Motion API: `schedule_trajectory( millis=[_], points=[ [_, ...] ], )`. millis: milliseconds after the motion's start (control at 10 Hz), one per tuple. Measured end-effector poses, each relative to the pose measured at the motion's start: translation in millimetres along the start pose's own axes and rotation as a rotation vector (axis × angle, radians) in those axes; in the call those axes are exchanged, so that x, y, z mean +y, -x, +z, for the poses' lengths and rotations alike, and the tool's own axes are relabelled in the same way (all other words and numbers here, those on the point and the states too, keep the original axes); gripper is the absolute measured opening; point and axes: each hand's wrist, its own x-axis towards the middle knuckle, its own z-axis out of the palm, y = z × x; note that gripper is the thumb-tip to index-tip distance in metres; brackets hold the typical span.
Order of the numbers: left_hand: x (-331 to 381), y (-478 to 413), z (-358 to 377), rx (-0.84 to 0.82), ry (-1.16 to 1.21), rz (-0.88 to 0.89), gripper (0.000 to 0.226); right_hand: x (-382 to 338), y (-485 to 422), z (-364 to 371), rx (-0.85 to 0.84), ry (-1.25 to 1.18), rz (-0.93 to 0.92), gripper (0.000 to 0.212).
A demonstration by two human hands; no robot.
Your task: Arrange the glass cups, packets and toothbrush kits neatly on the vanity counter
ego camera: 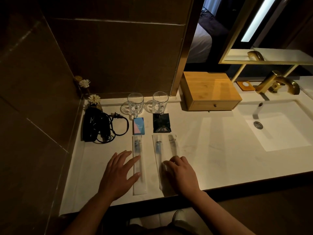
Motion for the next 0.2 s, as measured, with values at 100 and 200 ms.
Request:
schedule_trajectory(
  millis=[100, 200],
  points=[
    [1, 0, -2, 0.061, 0.048, -0.025, 0.061, 0, 0, -3, 0.024, -0.081, 0.058, 0.032],
    [5, 11, 0, 0.121, 0.105, -0.143, 0.058, 3, 4, -6, 0.031, -0.193, 0.106, 0.031]
  ],
)
